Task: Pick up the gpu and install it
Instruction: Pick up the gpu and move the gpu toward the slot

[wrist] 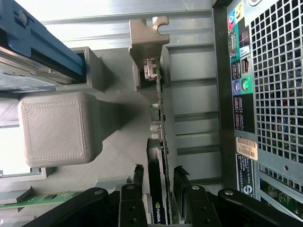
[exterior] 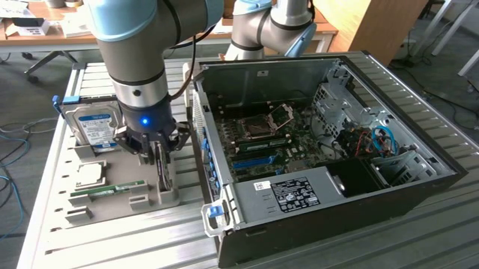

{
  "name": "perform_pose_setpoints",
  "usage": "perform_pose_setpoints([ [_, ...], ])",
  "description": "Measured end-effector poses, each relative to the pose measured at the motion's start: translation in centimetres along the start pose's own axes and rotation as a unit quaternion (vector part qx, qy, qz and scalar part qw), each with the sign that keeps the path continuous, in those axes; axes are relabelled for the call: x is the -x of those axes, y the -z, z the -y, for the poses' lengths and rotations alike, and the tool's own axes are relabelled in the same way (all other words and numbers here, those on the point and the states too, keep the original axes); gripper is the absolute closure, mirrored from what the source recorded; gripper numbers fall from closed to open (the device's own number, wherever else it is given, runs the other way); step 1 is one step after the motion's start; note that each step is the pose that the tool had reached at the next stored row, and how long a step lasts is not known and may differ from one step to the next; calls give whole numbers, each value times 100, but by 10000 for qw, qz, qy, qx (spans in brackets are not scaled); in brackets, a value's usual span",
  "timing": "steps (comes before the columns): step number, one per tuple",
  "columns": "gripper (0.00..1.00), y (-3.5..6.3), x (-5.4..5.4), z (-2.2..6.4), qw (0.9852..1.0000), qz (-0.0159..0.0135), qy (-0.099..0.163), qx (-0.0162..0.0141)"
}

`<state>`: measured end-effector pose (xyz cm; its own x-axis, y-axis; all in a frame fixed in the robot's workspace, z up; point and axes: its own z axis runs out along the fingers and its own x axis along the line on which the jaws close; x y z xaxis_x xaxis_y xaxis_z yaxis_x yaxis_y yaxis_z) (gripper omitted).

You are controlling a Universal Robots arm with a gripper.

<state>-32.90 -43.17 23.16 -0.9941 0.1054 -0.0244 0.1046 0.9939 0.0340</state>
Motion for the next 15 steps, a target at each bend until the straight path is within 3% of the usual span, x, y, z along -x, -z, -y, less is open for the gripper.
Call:
perform_pose_setpoints([
  [6, 61, 0, 0, 0, 10000, 0, 0, 0],
  [10, 73, 0, 0, 0, 10000, 0, 0, 0],
  [15, 73, 0, 0, 0, 10000, 0, 0, 0],
])
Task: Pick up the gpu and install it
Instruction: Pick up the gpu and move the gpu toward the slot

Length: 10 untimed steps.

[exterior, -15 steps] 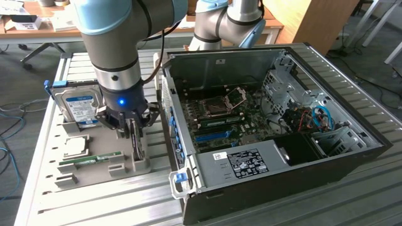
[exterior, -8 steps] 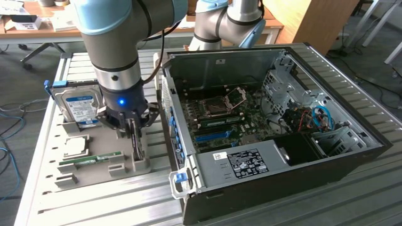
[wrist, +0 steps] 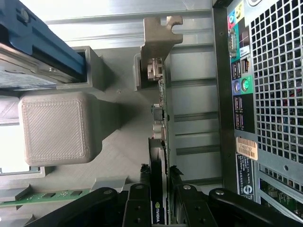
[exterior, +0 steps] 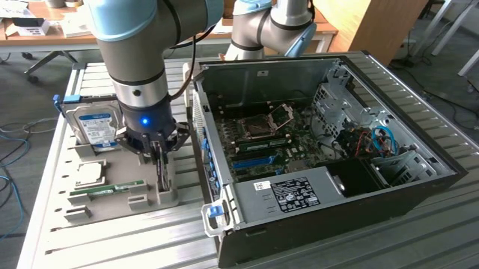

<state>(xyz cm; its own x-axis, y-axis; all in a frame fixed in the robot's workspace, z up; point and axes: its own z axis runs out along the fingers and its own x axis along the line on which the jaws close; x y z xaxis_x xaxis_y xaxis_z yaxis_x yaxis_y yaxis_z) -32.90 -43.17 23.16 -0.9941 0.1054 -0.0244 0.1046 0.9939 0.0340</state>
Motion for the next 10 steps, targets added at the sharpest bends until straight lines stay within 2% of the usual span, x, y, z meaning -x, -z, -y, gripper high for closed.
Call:
perform_pose_setpoints([
  [10, 73, -1, 1, 0, 10000, -2, 55, 1],
])
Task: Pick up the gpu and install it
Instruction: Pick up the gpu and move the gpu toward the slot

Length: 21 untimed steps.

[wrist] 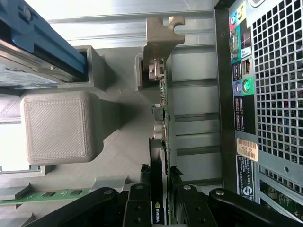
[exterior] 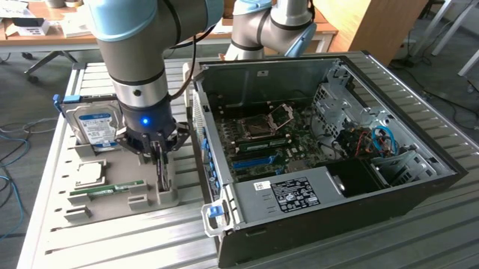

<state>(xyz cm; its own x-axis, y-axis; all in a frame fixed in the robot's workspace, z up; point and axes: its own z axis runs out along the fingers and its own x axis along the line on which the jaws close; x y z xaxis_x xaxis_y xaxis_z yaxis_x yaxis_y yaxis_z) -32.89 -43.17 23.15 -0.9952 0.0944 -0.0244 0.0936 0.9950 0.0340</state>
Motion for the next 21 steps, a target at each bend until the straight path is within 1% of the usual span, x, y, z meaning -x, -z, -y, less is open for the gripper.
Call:
perform_pose_setpoints([
  [5, 73, 16, 1, -1, 10000, 2, 1, 3],
  [10, 73, 135, 3, -5, 10000, -1, 1, 11],
  [12, 73, 186, 5, -6, 10000, -2, 1, 23],
  [16, 73, 285, 7, -10, 10000, -5, 6, 59],
  [21, 73, 430, 11, -14, 10000, -8, 14, 80],
])
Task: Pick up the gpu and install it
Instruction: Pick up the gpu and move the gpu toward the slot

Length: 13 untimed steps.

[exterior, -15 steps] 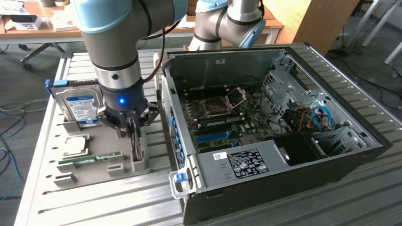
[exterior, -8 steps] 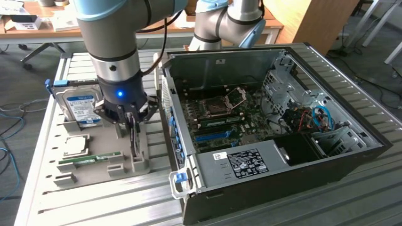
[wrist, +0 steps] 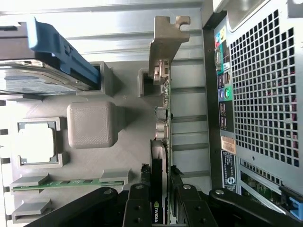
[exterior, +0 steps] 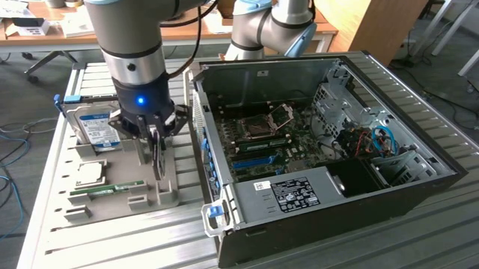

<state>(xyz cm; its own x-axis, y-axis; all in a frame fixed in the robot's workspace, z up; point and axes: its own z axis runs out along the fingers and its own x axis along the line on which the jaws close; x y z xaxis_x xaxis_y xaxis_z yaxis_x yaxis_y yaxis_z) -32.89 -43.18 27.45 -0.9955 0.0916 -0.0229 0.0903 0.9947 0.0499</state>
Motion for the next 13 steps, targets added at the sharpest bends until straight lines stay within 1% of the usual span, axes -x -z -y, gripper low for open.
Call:
perform_pose_setpoints([
  [5, 73, 176, 4, -9, 10000, -3, 13, 22],
  [6, 73, 190, 4, -10, 10000, -3, 14, 24],
  [13, 74, 189, 5, -10, 10000, -2, 15, 24],
])
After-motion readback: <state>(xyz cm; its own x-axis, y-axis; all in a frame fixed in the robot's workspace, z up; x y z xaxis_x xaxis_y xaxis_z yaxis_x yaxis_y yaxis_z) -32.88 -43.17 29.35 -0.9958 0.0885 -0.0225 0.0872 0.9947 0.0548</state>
